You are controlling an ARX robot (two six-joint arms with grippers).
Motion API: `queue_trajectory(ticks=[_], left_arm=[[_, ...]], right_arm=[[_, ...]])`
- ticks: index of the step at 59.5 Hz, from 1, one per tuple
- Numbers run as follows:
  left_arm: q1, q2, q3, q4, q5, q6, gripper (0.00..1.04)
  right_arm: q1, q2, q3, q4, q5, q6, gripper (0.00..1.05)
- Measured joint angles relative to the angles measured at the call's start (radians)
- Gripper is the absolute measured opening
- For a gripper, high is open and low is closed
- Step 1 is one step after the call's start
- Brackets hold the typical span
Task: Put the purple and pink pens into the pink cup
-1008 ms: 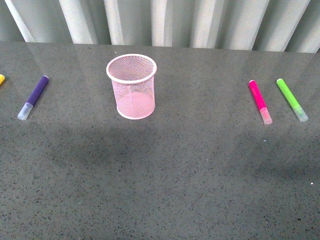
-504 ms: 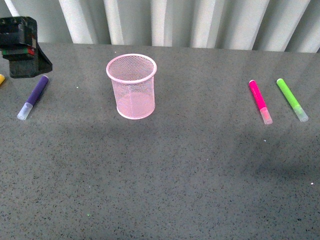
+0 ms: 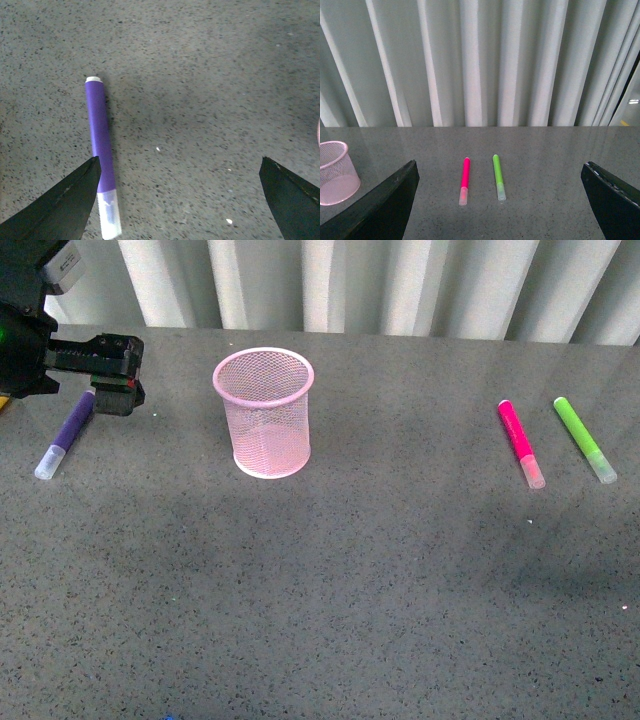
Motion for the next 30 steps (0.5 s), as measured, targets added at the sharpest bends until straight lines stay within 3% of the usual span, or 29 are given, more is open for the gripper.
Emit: queue_trajectory(ticks=[30], left_arm=[[0.055,0.195,0.204,-0.085,0.006,-0.011,0.98]], right_arm=[[0.0,0.0,0.0,0.0,0.0,0.0,0.98]])
